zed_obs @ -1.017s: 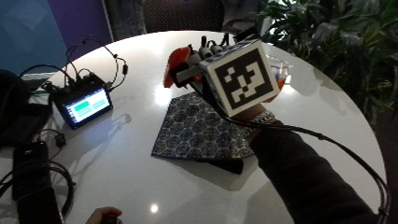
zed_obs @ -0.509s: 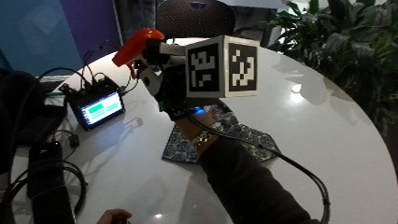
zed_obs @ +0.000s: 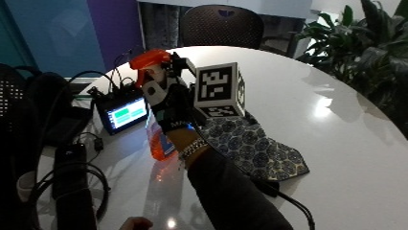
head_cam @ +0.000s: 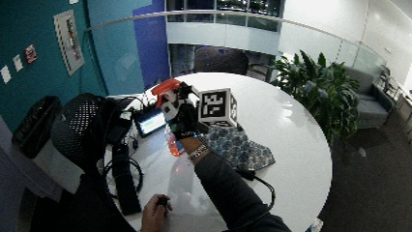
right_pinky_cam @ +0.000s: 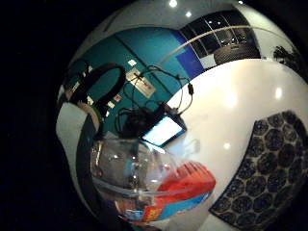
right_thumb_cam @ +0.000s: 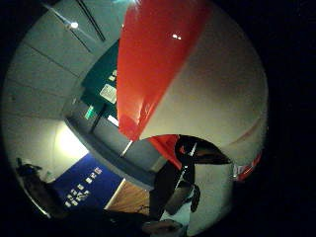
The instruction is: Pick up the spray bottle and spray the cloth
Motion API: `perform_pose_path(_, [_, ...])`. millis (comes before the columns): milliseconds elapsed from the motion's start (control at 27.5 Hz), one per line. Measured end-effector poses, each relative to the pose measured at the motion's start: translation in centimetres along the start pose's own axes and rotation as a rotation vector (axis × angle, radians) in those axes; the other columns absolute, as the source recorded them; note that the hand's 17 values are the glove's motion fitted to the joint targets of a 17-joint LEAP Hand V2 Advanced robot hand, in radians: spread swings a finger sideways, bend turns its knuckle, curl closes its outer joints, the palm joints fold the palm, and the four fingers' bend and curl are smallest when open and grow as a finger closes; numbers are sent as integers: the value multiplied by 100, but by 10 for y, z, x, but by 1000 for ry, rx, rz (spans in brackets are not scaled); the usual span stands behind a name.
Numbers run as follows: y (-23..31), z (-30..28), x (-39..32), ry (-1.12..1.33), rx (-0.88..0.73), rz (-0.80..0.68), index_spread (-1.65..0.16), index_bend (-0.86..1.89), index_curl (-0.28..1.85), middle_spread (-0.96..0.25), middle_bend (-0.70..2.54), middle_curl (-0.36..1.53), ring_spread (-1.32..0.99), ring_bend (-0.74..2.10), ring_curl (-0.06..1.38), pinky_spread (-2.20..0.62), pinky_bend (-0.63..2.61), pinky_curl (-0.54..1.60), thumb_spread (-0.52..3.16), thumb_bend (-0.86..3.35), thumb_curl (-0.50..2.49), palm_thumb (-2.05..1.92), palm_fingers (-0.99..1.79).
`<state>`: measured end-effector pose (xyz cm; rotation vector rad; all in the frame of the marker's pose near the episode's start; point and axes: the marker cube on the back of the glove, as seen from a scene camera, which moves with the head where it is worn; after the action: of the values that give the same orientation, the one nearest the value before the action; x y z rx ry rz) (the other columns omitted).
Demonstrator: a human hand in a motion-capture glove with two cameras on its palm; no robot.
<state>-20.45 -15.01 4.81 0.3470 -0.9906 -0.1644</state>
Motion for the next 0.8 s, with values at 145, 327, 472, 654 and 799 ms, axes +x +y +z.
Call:
perform_pose_path(145, [8,-1,21,-13,28,38,-26,18,57,-18,58,56,-16,73,50,-27,57,43,89,-2,67,87,131])
perform_pose_path(327, [4,-2,20,-10,52,22,-26,18,57,-18,57,56,-16,72,50,-27,56,43,89,-2,66,87,130])
perform_pose_path(472, [-4,-2,7,-7,92,-16,-26,17,56,-18,57,56,-16,72,50,-27,57,43,91,-2,66,88,130])
perform_pose_path(654, [-1,-9,7,-41,154,-14,-27,17,56,-19,57,56,-16,72,50,-27,57,43,92,-2,66,87,131])
perform_pose_path(799, [1,-12,10,-39,176,-9,-27,17,56,-20,57,57,-17,73,50,-28,57,43,94,-3,65,85,130])
